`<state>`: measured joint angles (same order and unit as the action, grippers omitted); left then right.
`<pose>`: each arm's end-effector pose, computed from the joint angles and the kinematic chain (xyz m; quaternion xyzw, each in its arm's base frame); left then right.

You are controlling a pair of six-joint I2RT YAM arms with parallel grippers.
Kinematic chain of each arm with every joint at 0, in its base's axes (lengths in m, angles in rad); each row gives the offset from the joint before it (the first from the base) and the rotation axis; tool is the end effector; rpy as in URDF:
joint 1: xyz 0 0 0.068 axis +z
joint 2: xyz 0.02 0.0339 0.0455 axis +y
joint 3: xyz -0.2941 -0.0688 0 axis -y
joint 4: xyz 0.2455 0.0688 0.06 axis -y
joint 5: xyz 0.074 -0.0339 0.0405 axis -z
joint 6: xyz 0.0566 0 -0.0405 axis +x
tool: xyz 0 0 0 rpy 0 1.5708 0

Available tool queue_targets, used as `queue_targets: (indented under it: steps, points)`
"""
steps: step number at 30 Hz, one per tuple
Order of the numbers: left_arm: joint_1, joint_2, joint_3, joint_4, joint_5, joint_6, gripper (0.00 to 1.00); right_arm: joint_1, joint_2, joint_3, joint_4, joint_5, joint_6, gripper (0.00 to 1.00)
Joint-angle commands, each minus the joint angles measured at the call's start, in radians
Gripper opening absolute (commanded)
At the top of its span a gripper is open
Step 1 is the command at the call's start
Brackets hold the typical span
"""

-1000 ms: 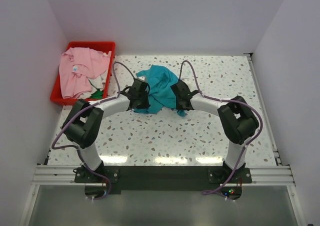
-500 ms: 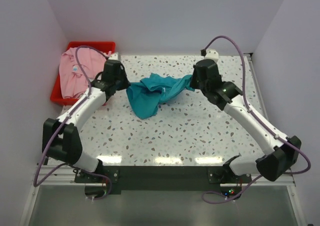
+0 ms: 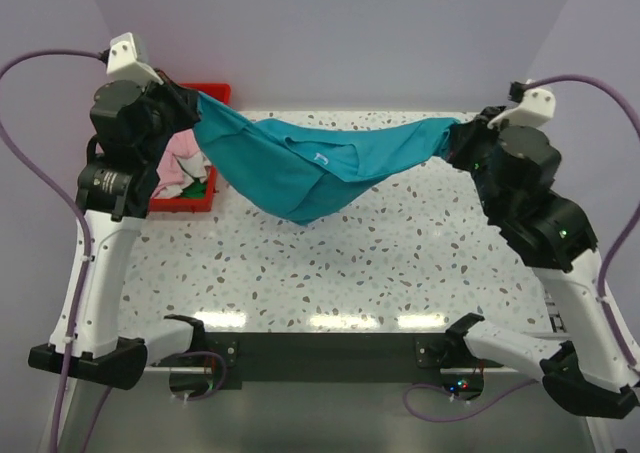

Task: Fold and stack the t-shirts
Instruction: Flatten the tshirt out

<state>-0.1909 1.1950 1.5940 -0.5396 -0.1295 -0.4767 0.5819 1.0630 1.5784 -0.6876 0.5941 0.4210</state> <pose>0.2408 -0.0391 0.5195 -0.1493 0.7397 -0.1682 0.6342 0.1679 0.0725 0.5230 0.1290 0.7446 0.0994 0.6474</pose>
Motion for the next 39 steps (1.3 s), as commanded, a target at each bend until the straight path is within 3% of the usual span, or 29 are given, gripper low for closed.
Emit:
queue_targets:
  steps: [1, 7, 10, 11, 13, 15, 16, 17, 19, 20, 21, 22, 25, 27, 29, 31, 36, 39]
  points:
    - [0.010, 0.018, 0.096, -0.060, -0.030, 0.026, 0.00, -0.004, -0.040, 0.072, -0.018, 0.098, -0.053, 0.00]
    - [0.036, 0.251, 0.222, -0.034, 0.163, -0.010, 0.00, -0.020, 0.047, -0.023, -0.006, 0.102, -0.022, 0.00]
    - [0.059, 0.498, 0.407, -0.094, 0.285, -0.022, 0.00, -0.135, 0.133, -0.102, -0.006, -0.035, 0.048, 0.00]
    - [0.061, 0.564, 0.459, -0.108, 0.304, -0.023, 0.00, -0.177, 0.158, -0.133, 0.026, -0.156, 0.086, 0.00]
    - [0.068, 0.771, 0.653, -0.160, 0.376, -0.020, 0.00, -0.308, 0.237, -0.214, 0.055, -0.268, 0.126, 0.00]
    - [0.070, 0.971, 0.880, -0.265, 0.415, -0.026, 0.12, -0.423, 0.296, -0.267, 0.104, -0.440, 0.189, 0.04]
    - [0.070, 1.009, 0.917, -0.287, 0.433, -0.030, 0.37, -0.456, 0.363, -0.323, 0.132, -0.518, 0.209, 0.08]
    - [0.068, 1.025, 0.913, -0.292, 0.438, -0.040, 0.50, -0.480, 0.392, -0.348, 0.173, -0.580, 0.243, 0.11]
    - [0.047, 0.932, 0.694, -0.203, 0.383, -0.031, 0.69, -0.505, 0.448, -0.423, 0.221, -0.669, 0.259, 0.27]
    - [0.032, 0.866, 0.576, -0.141, 0.342, -0.024, 0.73, -0.507, 0.453, -0.449, 0.264, -0.677, 0.265, 0.34]
    - [0.007, 0.732, 0.346, -0.020, 0.302, -0.025, 0.77, -0.505, 0.454, -0.475, 0.284, -0.677, 0.272, 0.41]
    - [-0.004, 0.669, 0.248, 0.024, 0.248, -0.034, 0.78, -0.507, 0.453, -0.518, 0.299, -0.671, 0.274, 0.50]
    - [-0.054, 0.436, -0.131, 0.174, 0.150, -0.114, 0.76, -0.505, 0.427, -0.575, 0.327, -0.642, 0.275, 0.59]
    - [-0.097, 0.286, -0.356, 0.219, 0.076, -0.152, 0.72, -0.505, 0.385, -0.601, 0.341, -0.617, 0.266, 0.59]
    - [-0.122, 0.197, -0.500, 0.285, 0.045, -0.209, 0.59, -0.505, 0.338, -0.633, 0.346, -0.576, 0.246, 0.60]
    - [-0.177, 0.106, -0.658, 0.308, 0.025, -0.258, 0.55, -0.502, 0.318, -0.650, 0.344, -0.544, 0.230, 0.60]
    - [-0.376, 0.061, -0.819, 0.293, -0.087, -0.368, 0.53, -0.464, 0.281, -0.646, 0.329, -0.479, 0.193, 0.60]
    - [-0.452, 0.057, -0.887, 0.317, -0.147, -0.444, 0.59, -0.417, 0.278, -0.632, 0.315, -0.417, 0.168, 0.59]
